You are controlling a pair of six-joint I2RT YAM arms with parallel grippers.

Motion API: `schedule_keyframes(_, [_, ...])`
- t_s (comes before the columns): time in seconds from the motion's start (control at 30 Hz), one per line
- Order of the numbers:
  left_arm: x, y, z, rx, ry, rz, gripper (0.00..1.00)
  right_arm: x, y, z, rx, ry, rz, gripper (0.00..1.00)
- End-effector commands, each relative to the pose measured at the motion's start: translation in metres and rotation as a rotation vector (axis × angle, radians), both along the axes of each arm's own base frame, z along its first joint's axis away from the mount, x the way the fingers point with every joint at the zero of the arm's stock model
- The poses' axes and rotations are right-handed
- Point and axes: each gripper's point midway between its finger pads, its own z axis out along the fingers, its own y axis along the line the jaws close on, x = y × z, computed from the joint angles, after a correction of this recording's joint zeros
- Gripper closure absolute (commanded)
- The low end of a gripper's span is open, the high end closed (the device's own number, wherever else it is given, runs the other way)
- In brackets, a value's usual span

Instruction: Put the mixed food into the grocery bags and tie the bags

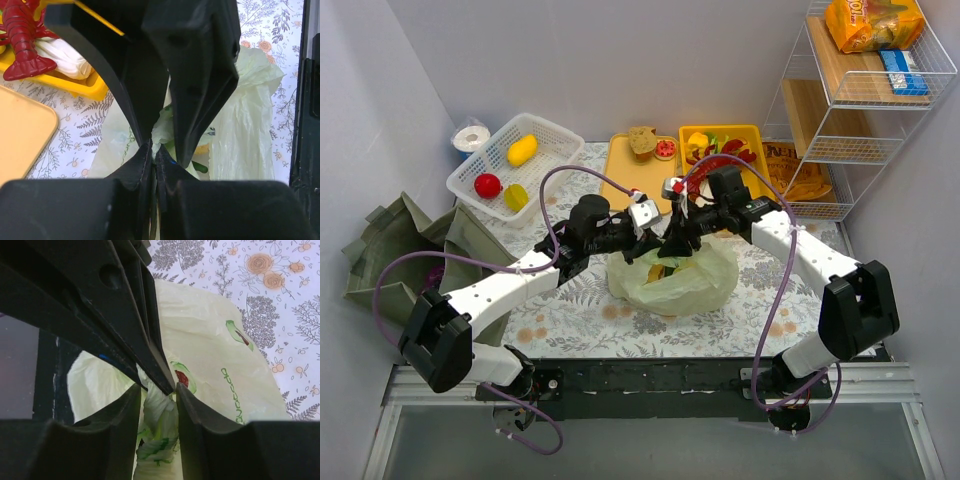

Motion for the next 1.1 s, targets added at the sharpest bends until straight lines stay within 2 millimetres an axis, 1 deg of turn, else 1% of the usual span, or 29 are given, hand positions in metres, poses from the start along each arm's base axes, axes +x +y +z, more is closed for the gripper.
schedule_keyframes(0.0, [-0.004,0.004,0.014,-0.017,-0.057,0.002,1.00,0.006,0.003,-0.001,-0.038,-0.038,0.009,0.63])
schedule_keyframes(0.03, [-0.004,0.004,0.014,-0.016,-0.059,0.003,1.00,0.006,0.001,-0.006,-0.055,-0.037,0.010,0.66])
schedule_keyframes(0.1, [-0.003,0.005,0.014,-0.010,-0.062,0.006,1.00,0.005,-0.002,-0.009,-0.074,-0.036,0.012,0.65])
schedule_keyframes(0.17, [-0.002,0.006,0.014,-0.006,-0.066,0.011,1.00,0.003,-0.005,-0.012,-0.091,-0.036,0.012,0.55])
schedule_keyframes(0.23, [-0.002,0.006,0.012,0.003,-0.068,0.011,1.00,0.000,-0.006,-0.007,-0.076,-0.048,0.016,0.45])
schedule_keyframes(0.33, [-0.004,0.006,0.011,0.010,-0.071,0.001,1.00,0.000,-0.008,-0.001,-0.045,-0.051,0.020,0.41])
schedule_keyframes(0.5, [-0.007,0.006,0.010,0.021,-0.082,-0.012,1.00,0.004,-0.014,0.009,-0.004,-0.037,0.025,0.42])
schedule_keyframes(0.6, [-0.008,0.005,0.010,0.023,-0.086,-0.015,1.00,0.004,-0.015,0.016,0.027,-0.028,0.044,0.42])
schedule_keyframes(0.73, [-0.010,0.003,0.009,0.029,-0.085,-0.020,1.00,-0.003,-0.013,0.021,0.055,0.001,0.087,0.41])
schedule_keyframes(0.8, [-0.010,0.003,0.009,0.028,-0.090,-0.019,1.00,-0.003,-0.013,0.017,0.050,0.013,0.088,0.42])
schedule_keyframes(0.83, [-0.011,0.003,0.010,0.029,-0.090,-0.019,1.00,-0.003,-0.015,0.013,0.035,0.022,0.083,0.48])
schedule_keyframes(0.9, [-0.010,0.004,0.009,0.031,-0.091,-0.013,1.00,-0.003,-0.016,0.008,0.016,0.031,0.076,0.52])
schedule_keyframes(1.07, [-0.009,0.003,0.010,0.030,-0.094,-0.013,1.00,-0.003,-0.020,-0.001,-0.019,0.035,0.059,0.53])
